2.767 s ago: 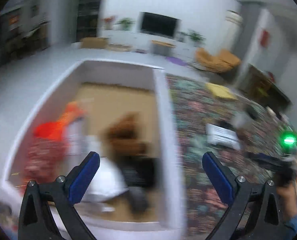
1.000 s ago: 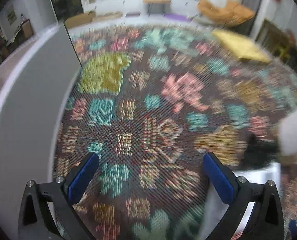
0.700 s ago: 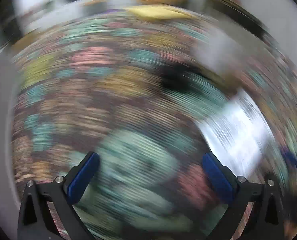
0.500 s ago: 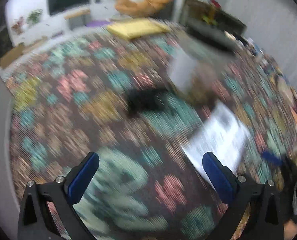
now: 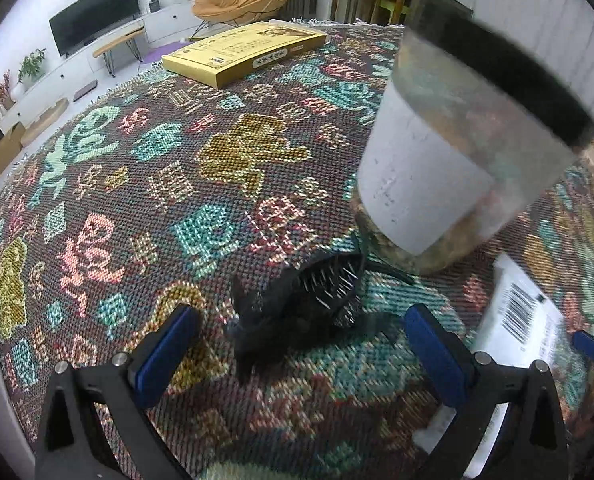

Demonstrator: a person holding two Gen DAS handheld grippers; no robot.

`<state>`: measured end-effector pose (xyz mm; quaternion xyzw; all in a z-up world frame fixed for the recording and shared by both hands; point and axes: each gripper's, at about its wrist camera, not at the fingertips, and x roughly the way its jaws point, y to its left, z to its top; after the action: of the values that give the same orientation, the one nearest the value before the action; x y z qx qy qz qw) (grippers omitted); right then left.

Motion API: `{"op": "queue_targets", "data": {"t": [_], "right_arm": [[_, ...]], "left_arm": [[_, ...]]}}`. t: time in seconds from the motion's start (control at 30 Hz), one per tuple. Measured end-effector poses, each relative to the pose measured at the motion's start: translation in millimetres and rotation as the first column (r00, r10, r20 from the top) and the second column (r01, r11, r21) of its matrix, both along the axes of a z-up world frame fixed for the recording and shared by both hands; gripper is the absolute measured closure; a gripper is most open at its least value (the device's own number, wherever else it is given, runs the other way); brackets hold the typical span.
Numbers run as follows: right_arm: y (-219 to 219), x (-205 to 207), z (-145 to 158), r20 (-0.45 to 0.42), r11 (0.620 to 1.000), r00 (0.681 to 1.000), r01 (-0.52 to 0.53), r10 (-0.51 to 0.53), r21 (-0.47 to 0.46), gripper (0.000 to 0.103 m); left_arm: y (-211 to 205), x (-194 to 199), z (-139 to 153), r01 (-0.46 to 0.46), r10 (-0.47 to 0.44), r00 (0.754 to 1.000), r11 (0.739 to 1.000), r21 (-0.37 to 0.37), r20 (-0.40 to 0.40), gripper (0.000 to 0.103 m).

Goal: Organize soft objects
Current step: 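Grasp the black cable bundle on the cloth with the left tool, then grasp the white printed packet with the right tool while the left holds the cable bundle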

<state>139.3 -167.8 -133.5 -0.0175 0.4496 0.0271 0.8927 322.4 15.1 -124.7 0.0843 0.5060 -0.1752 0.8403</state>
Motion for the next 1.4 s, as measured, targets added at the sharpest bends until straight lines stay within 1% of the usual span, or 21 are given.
{"op": "queue_targets", "data": {"t": [0.07, 0.13, 0.17, 0.3, 0.37, 0.4, 0.47, 0.53, 0.6, 0.63, 0.7, 0.77, 0.83, 0.9, 0.93, 0.97, 1.0, 1.1, 1.2, 1.3, 1.4], "right_arm": [[-0.2, 0.0, 0.0, 0.0, 1.0, 1.0, 0.0, 0.0, 0.0, 0.009], [0.0, 0.1, 0.0, 0.0, 1.0, 1.0, 0.0, 0.0, 0.0, 0.009], [0.1, 0.2, -0.1, 0.0, 1.0, 1.0, 0.0, 0.0, 0.0, 0.009], [0.4, 0.3, -0.2, 0.0, 1.0, 1.0, 0.0, 0.0, 0.0, 0.009], [0.2, 0.3, -0.1, 0.0, 1.0, 1.0, 0.0, 0.0, 0.0, 0.009], [0.4, 0.4, -0.2, 0.0, 1.0, 1.0, 0.0, 0.0, 0.0, 0.009], [0.3, 0.3, -0.2, 0.0, 1.0, 1.0, 0.0, 0.0, 0.0, 0.009], [0.1, 0.3, -0.2, 0.0, 1.0, 1.0, 0.0, 0.0, 0.0, 0.009], [0.4, 0.4, -0.3, 0.0, 1.0, 1.0, 0.0, 0.0, 0.0, 0.009], [0.2, 0.3, -0.2, 0.0, 1.0, 1.0, 0.0, 0.0, 0.0, 0.009], [0.6, 0.5, -0.4, 0.0, 1.0, 1.0, 0.0, 0.0, 0.0, 0.009], [0.6, 0.4, -0.3, 0.0, 1.0, 1.0, 0.0, 0.0, 0.0, 0.009], [0.1, 0.1, -0.2, 0.0, 1.0, 1.0, 0.0, 0.0, 0.0, 0.009], [0.2, 0.1, -0.1, 0.0, 1.0, 1.0, -0.001, 0.001, 0.001, 0.009], [0.2, 0.0, -0.1, 0.0, 1.0, 1.0, -0.001, 0.001, 0.002, 0.009], [0.5, -0.2, 0.2, 0.001, 1.0, 1.0, -0.006, 0.006, 0.01, 0.009], [0.6, -1.0, 0.9, 0.003, 1.0, 1.0, -0.017, 0.016, 0.024, 0.01], [5.2, -7.6, 9.2, 0.045, 0.989, 0.995, -0.096, 0.092, 0.113, 0.011], [22.1, -9.4, 14.6, 0.076, 0.965, 0.978, -0.206, 0.195, 0.165, 0.011], [47.5, 1.8, 12.1, 0.052, 0.961, 0.968, -0.249, 0.245, 0.122, 0.011], [59.4, 19.7, 8.6, 0.023, 0.971, 0.976, -0.219, 0.218, 0.097, 0.011]], "left_arm": [[-1.0, 0.6, -1.5, 0.003, -0.003, 1.0, 1.0, 0.013, 0.025, 0.003], [0.0, -3.1, 3.2, 0.008, -0.008, 0.998, 1.0, 0.004, 0.064, 0.028], [1.0, -3.4, 6.3, 0.01, -0.009, 0.997, 1.0, -0.009, 0.073, 0.044], [8.9, -10.6, 8.5, -0.045, 0.045, 0.996, 0.999, 0.001, 0.08, 0.045], [23.1, -21.0, 8.4, -0.136, 0.138, 0.988, 0.99, -0.033, 0.072, 0.045], [30.8, -27.1, 9.4, -0.176, 0.18, 0.981, 0.983, -0.053, 0.068, 0.045], [49.4, -48.0, 11.0, -0.27, 0.275, 0.96, 0.959, -0.085, 0.048, 0.045], [67.0, -76.8, 14.2, -0.339, 0.344, 0.938, 0.934, -0.11, 0.037, 0.045], [80.4, -109.6, 15.7, -0.383, 0.388, 0.921, 0.916, -0.119, 0.027, 0.045], [83.8, -122.1, 16.0, -0.392, 0.397, 0.918, 0.912, -0.118, 0.023, 0.045], [89.9, -154.9, 17.9, -0.409, 0.414, 0.91, 0.907, -0.099, 0.035, 0.044], [93.6, -175.0, 15.8, -0.414, 0.419, 0.907, 0.906, -0.086, 0.048, 0.043], [93.2, -180.3, 8.2, -0.399, 0.402, 0.915, 0.913, -0.079, 0.026, 0.03], [86.5, -182.2, 5.3, -0.349, 0.353, 0.933, 0.935, -0.069, 0.063, 0.011], [82.2, -182.3, 1.9, -0.334, 0.336, 0.939, 0.942, -0.037, 0.075, 0.009], [77.2, -183.0, -0.9, -0.318, 0.317, 0.943, 0.948, -0.004, 0.098, 0.004], [74.8, -183.9, -1.8, -0.31, 0.307, 0.944, 0.951, 0.003, 0.124, 0.002], [79.9, -182.3, -3.5, -0.324, 0.326, 0.939, 0.945, -0.03, 0.107, 0.001], [77.5, -181.4, -4.6, -0.326, 0.327, 0.938, 0.945, -0.022, 0.115, 0.0], [78.5, -182.3, -4.7, -0.326, 0.328, 0.938, 0.945, -0.03, 0.113, 0.0], [78.1, -180.6, -5.1, -0.326, 0.328, 0.938, 0.945, -0.031, 0.113, 0.0]]}}
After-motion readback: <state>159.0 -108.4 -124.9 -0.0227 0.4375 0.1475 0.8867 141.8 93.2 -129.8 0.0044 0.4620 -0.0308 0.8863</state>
